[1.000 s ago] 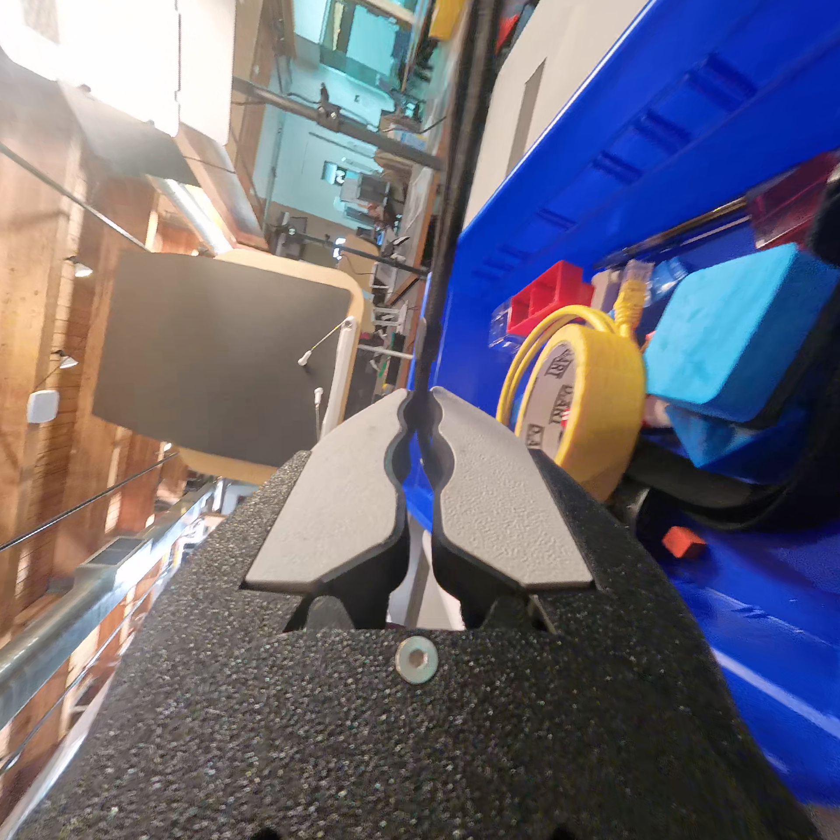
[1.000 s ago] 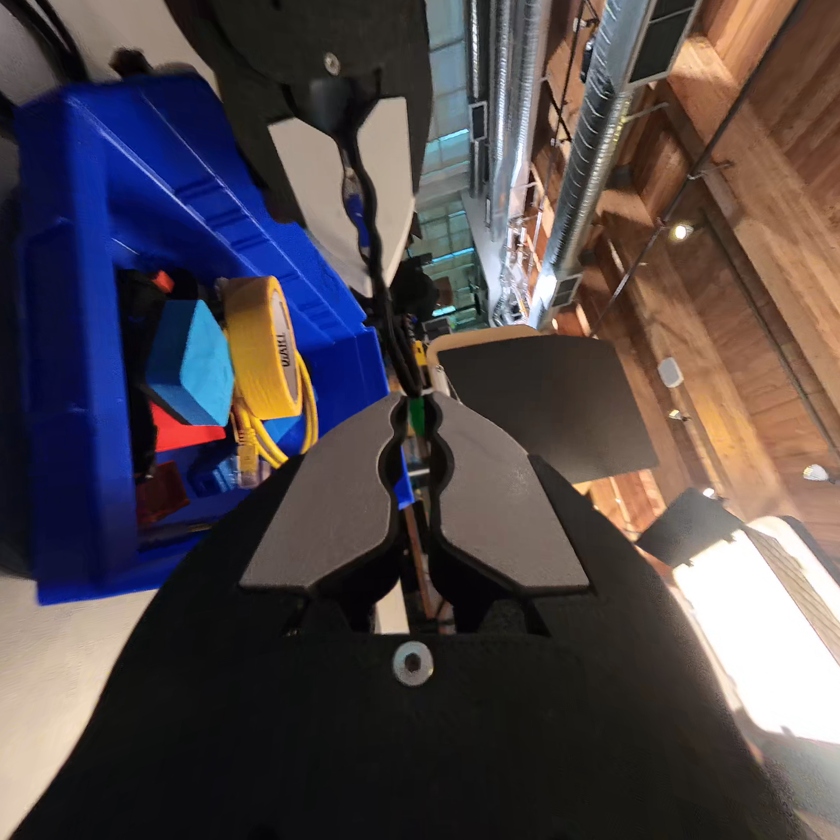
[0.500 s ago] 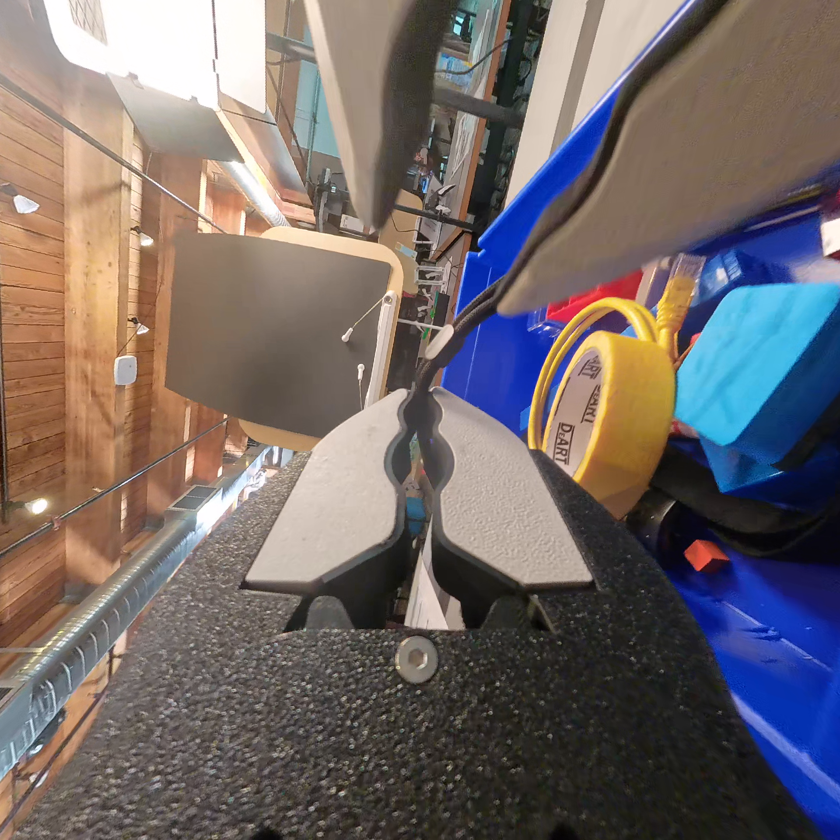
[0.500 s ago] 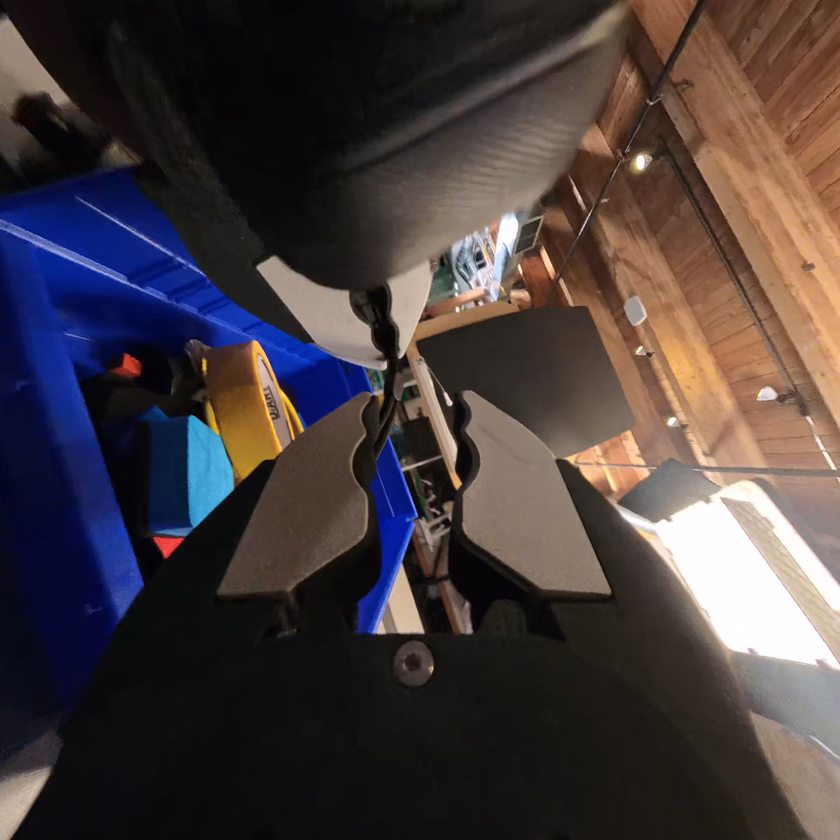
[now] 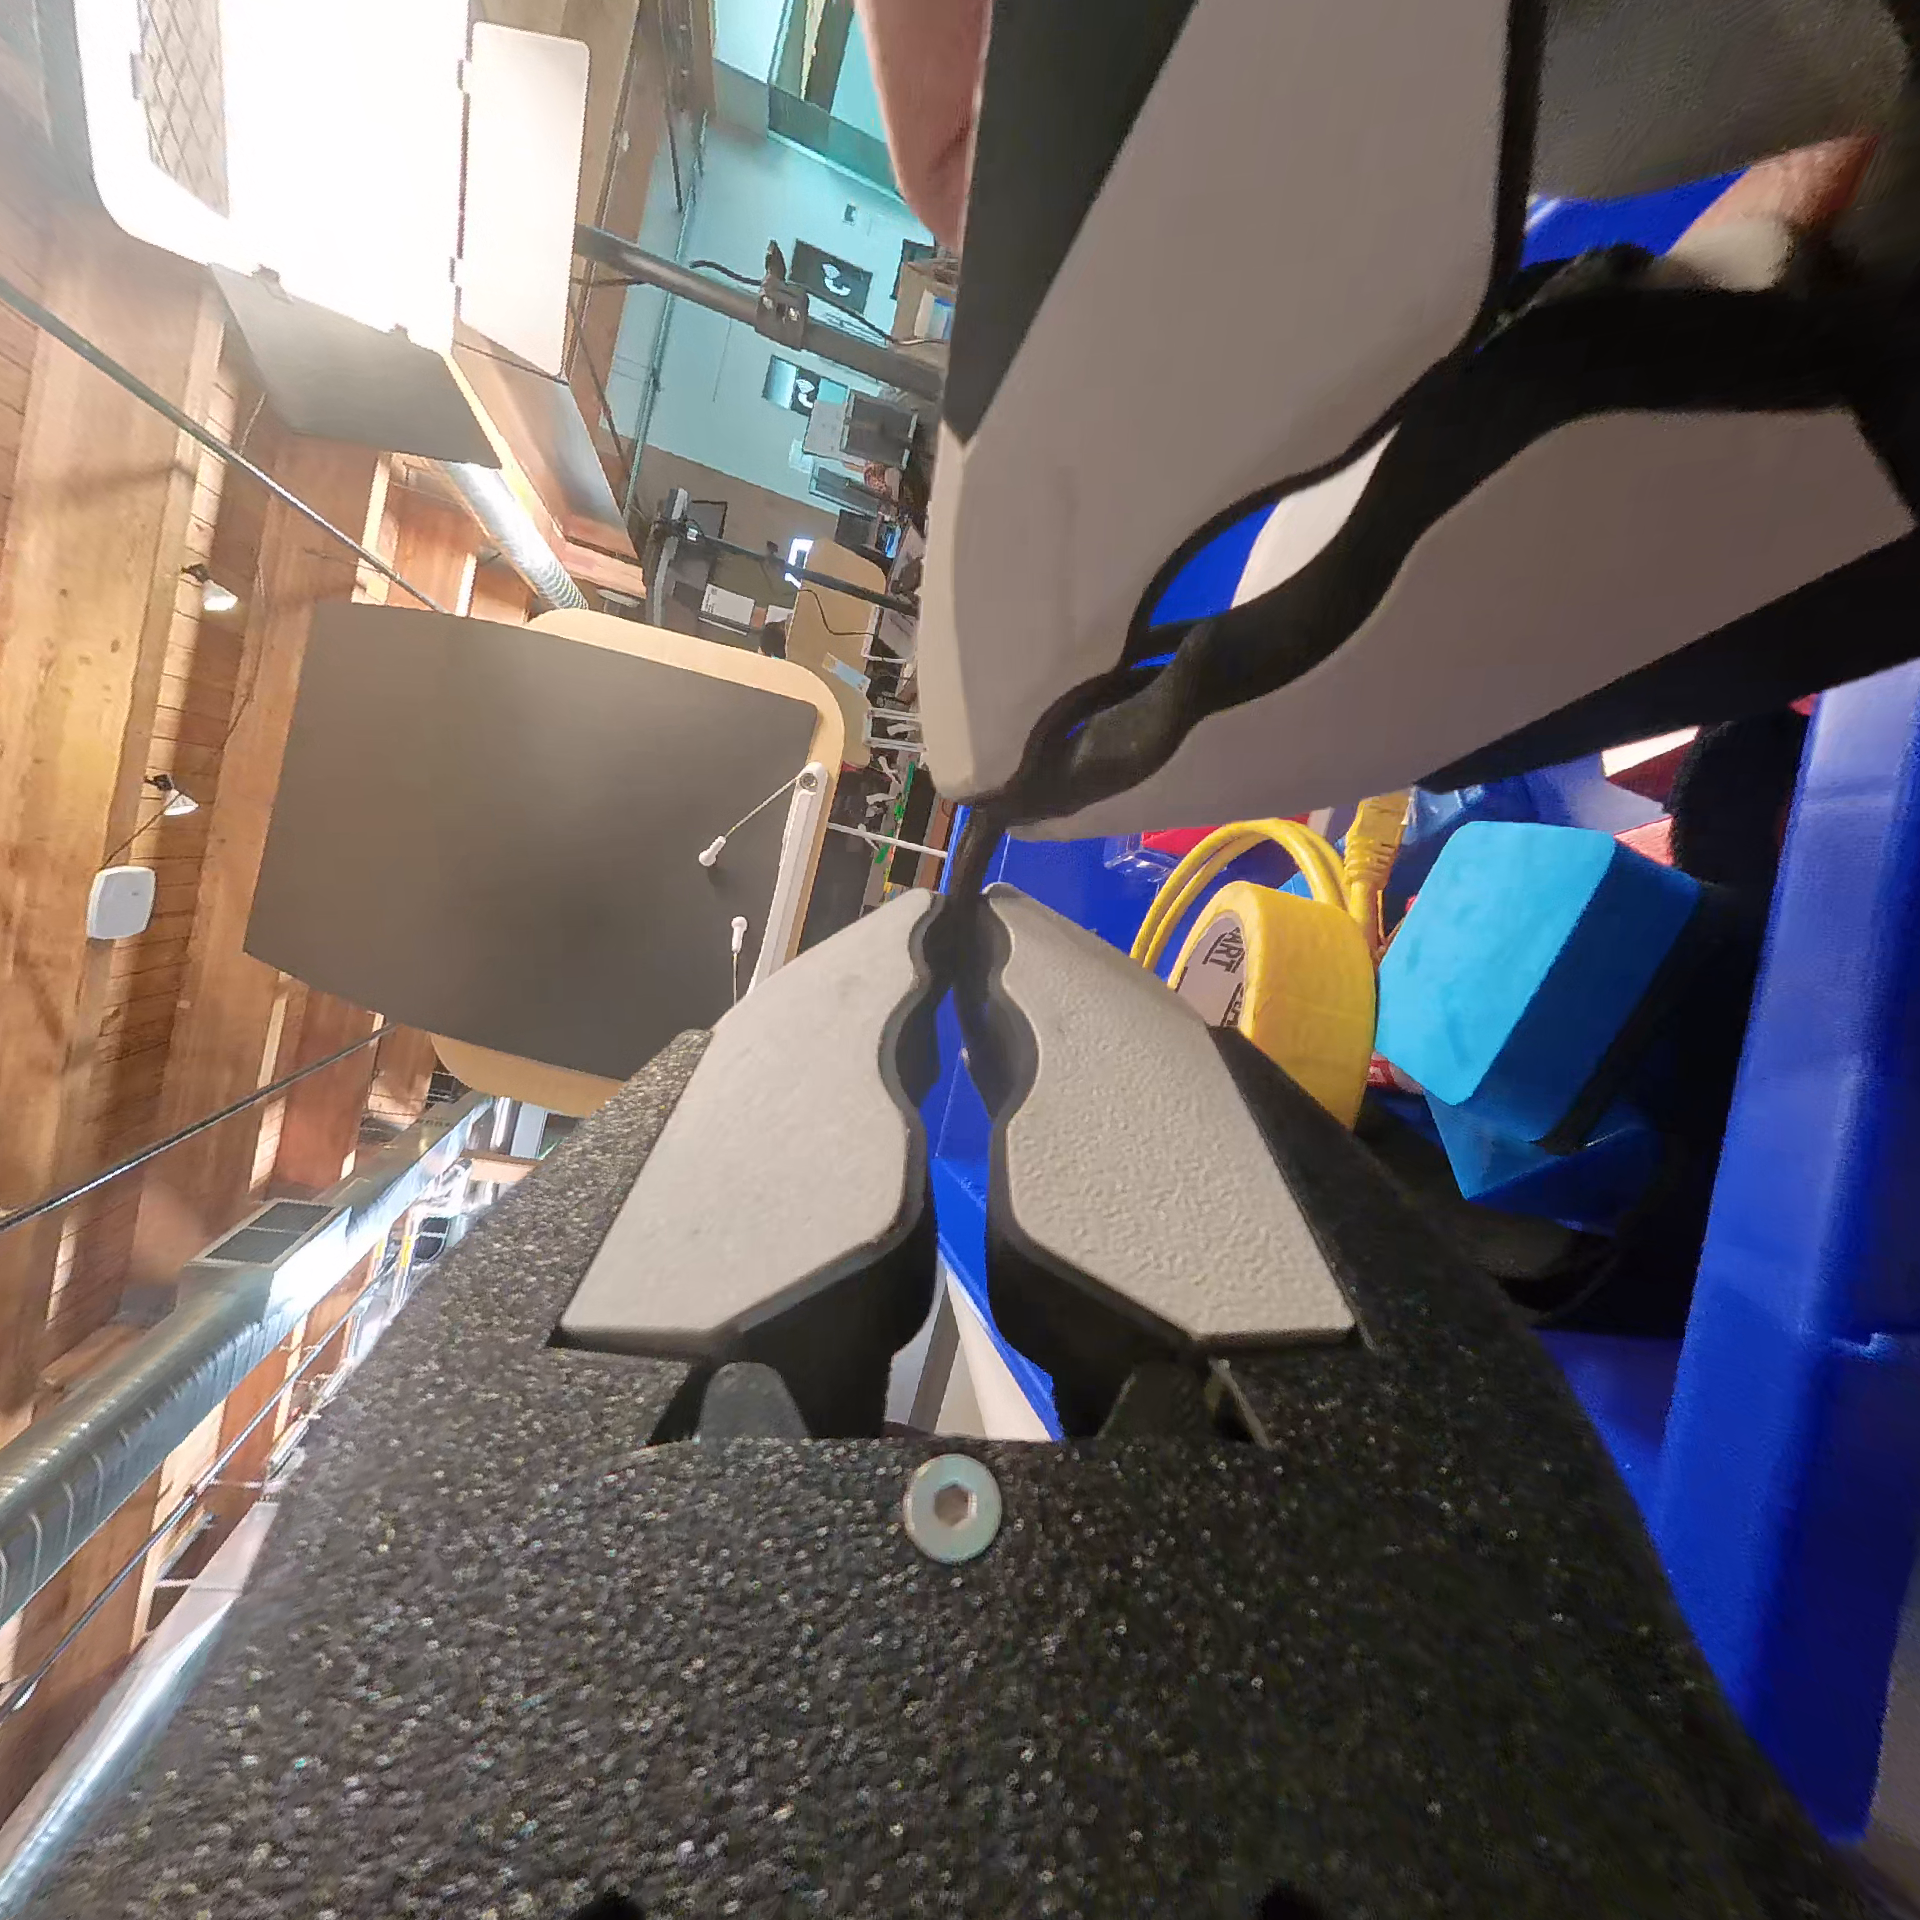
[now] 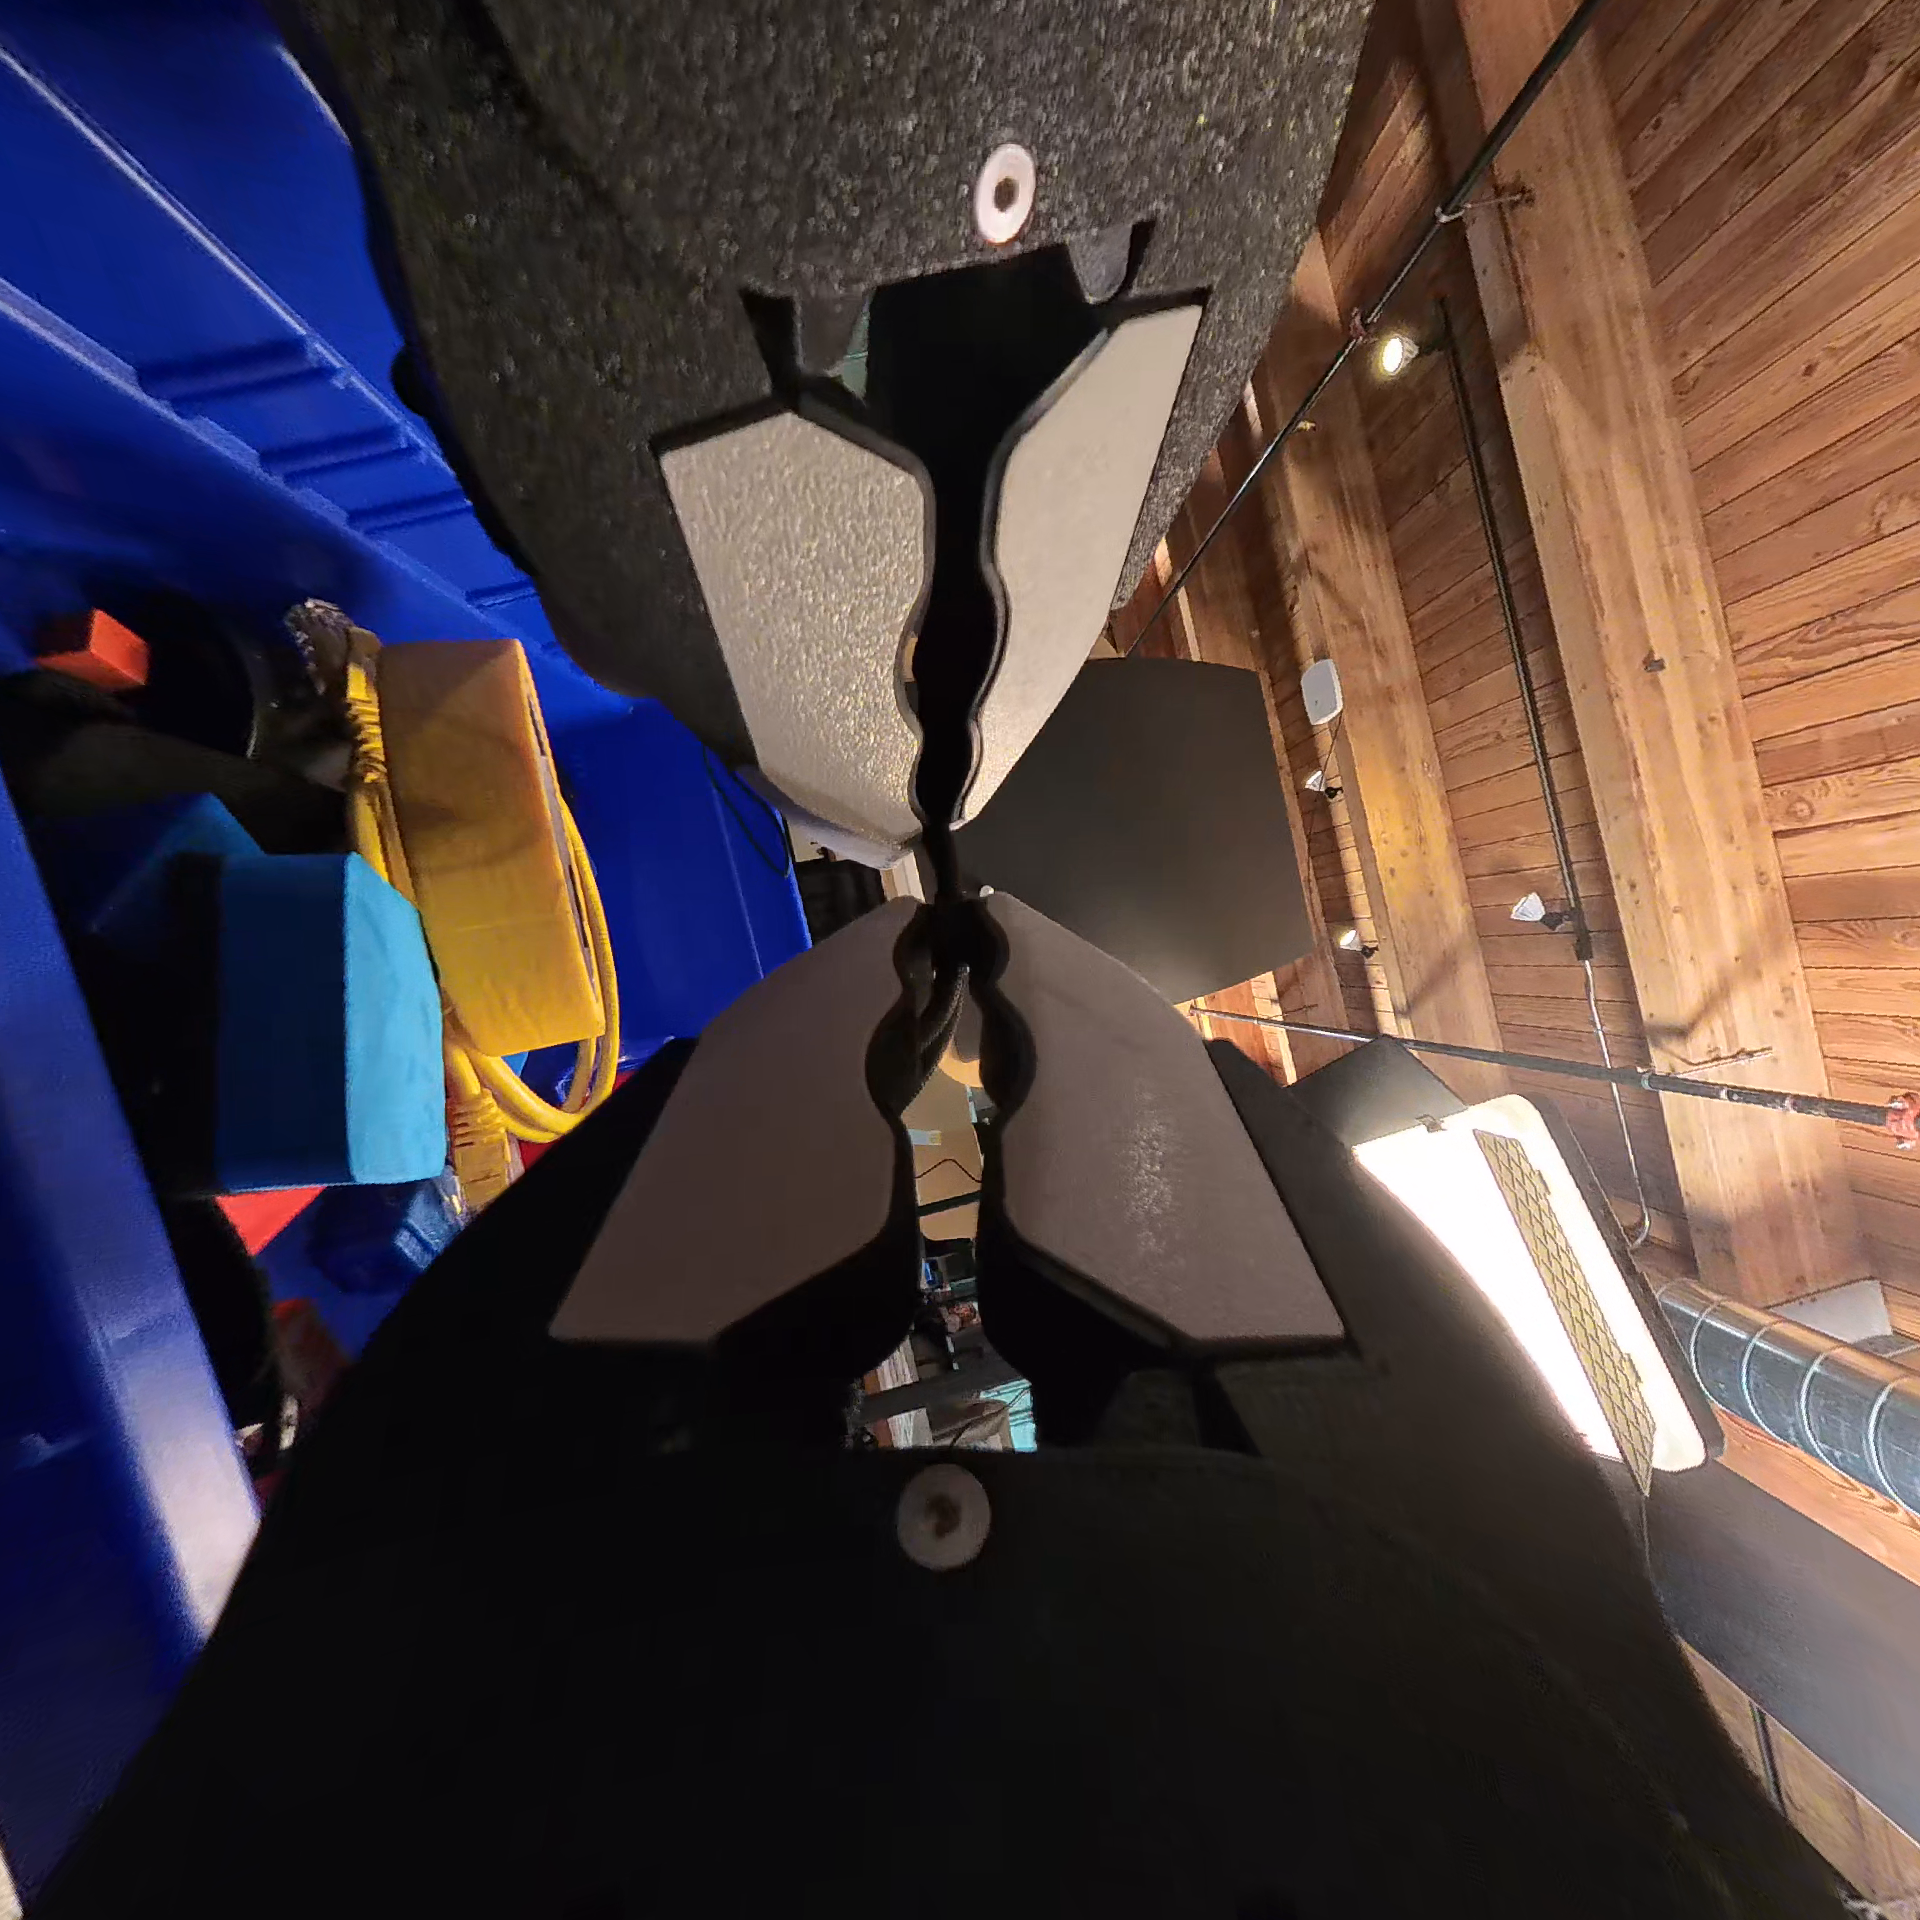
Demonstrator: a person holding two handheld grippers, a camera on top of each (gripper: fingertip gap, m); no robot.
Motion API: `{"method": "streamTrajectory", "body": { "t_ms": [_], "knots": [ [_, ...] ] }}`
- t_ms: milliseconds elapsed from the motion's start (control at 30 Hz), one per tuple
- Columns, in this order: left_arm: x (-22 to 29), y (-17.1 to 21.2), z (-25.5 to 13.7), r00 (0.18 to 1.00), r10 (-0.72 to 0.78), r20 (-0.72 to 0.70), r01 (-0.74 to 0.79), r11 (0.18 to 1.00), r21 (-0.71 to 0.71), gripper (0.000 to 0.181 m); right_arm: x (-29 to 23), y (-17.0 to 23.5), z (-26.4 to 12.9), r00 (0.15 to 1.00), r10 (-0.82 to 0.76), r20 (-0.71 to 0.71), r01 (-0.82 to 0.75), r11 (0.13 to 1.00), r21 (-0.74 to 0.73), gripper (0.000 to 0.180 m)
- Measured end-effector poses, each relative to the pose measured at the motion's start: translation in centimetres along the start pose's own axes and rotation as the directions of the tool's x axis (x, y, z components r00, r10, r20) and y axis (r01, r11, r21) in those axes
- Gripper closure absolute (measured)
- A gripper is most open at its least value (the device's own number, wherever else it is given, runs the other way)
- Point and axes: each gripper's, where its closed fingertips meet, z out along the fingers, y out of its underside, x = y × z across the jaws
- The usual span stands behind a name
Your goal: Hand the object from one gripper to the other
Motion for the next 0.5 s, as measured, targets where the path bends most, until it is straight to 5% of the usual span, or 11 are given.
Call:
{"method": "streamTrajectory", "body": {
  "t_ms": [500],
  "knots": [
    [-0.2, 1.4, 0.4, 1.0, -0.014, -0.002, 0.014, 1.0, -0.028, 0.178, -0.2, 1.6, -0.2, 1.0, -0.016, 0.026, 0.016, 0.999, -0.028, 0.175]
  ]
}}
